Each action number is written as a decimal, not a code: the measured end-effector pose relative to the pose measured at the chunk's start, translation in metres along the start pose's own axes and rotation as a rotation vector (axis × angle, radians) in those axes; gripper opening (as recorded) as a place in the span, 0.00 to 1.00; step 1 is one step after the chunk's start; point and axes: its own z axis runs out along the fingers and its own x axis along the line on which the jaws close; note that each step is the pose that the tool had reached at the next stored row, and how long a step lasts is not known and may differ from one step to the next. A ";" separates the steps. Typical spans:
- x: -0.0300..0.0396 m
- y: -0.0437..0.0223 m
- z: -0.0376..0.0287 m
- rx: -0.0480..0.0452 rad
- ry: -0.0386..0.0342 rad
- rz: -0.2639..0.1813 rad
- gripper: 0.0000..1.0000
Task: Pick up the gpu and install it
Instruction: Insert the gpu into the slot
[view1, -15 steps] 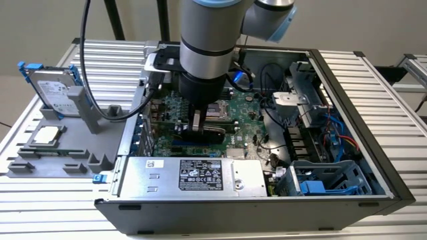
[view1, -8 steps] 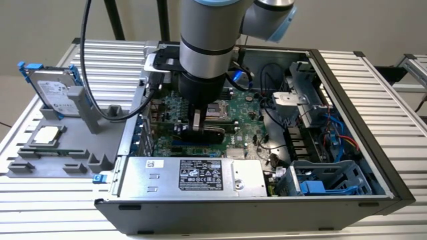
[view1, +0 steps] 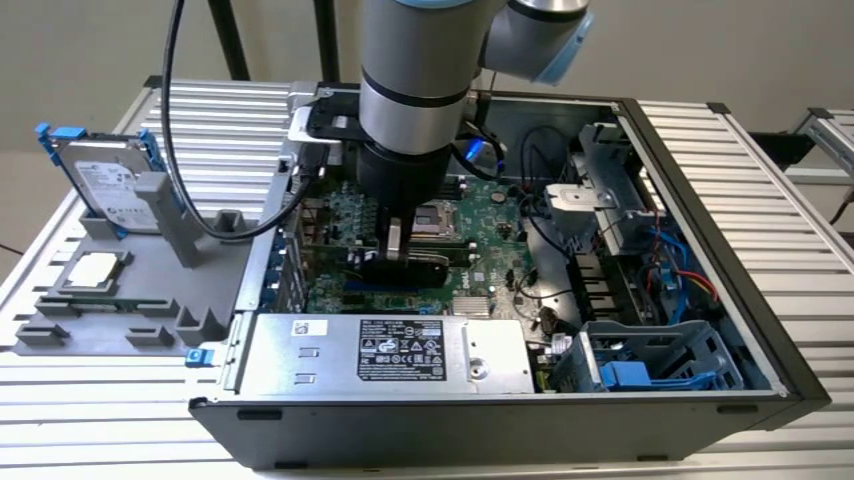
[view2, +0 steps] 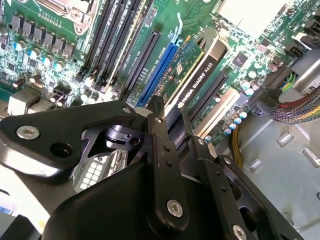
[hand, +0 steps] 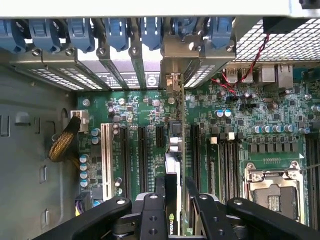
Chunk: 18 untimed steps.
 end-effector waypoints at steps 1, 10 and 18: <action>0.0000 0.0000 -0.0001 -0.0001 0.0001 -0.001 0.00; -0.0026 0.0001 0.0001 0.0065 -0.0003 -0.009 0.00; -0.0079 0.0001 0.0035 0.0068 0.0027 -0.009 0.00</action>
